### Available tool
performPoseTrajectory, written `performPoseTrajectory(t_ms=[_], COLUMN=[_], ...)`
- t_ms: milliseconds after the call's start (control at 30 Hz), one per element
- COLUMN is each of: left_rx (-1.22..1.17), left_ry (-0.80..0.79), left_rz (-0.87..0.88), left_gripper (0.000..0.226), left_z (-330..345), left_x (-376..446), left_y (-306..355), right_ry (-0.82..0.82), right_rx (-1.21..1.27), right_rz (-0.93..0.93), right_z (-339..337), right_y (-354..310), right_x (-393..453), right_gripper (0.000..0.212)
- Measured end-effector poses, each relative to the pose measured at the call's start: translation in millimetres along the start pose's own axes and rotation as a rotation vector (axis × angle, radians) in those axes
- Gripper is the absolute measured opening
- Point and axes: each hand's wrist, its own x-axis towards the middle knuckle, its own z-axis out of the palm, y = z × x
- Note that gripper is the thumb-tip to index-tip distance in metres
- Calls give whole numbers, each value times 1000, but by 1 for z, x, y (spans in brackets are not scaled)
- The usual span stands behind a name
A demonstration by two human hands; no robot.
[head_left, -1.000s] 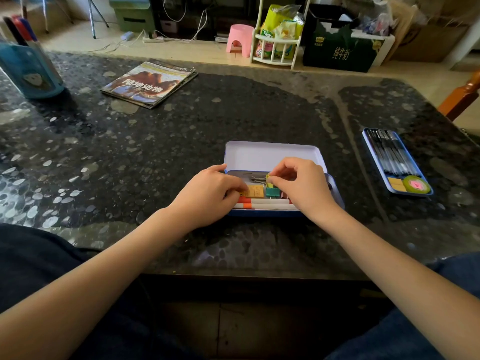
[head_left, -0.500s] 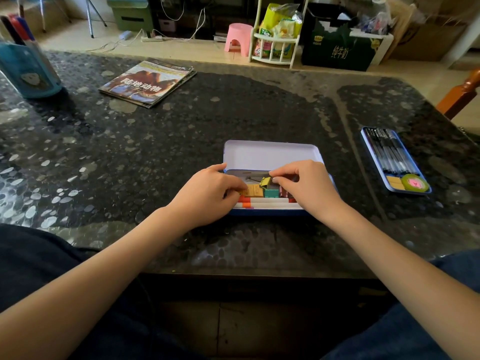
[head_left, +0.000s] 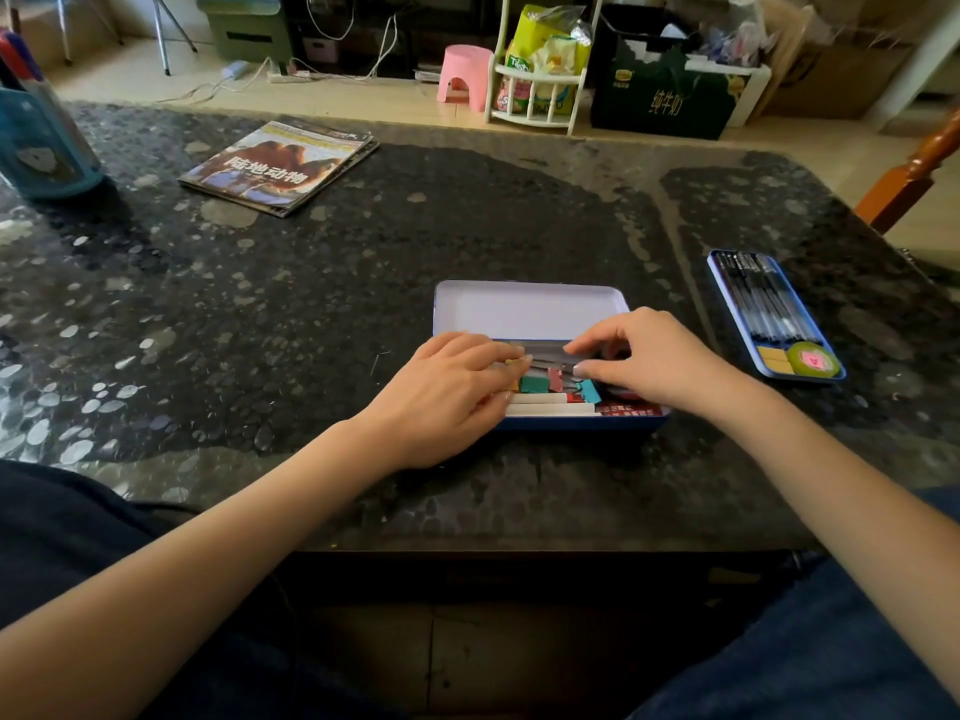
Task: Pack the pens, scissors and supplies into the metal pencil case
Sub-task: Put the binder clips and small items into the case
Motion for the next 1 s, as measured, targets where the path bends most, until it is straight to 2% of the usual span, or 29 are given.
performPoseTrajectory(t_ms=[100, 233, 433, 533, 633, 733, 867, 1000], left_rx=[-31, -129, -129, -163, -131, -71, -29, -27], left_ry=[-33, -56, -71, -62, -51, -24, -20, -35], left_rz=[15, -18, -42, -73, -69, -4, 51, 44], left_gripper=[53, 48, 48, 49, 48, 46, 60, 62], left_z=[4, 4, 3, 1, 3, 9, 10, 10], left_x=[5, 5, 5, 4, 5, 3, 0, 0], left_y=[1, 2, 4, 5, 4, 1, 0, 1], right_ry=[-53, -4, 78, 121, 4, -122, -90, -96], right_rx=[-16, -30, 15, 40, 49, 62, 15, -33], right_rz=[-44, -106, -90, -35, 14, -12, -80, -106], right_z=[7, 17, 18, -1, -13, -7, 3, -1], right_y=[2, -4, 1, 12, 20, 19, 16, 19], right_x=[-3, 0, 0, -4, -10, -12, -8, -9], right_gripper=[36, 28, 28, 16, 15, 27, 35, 22])
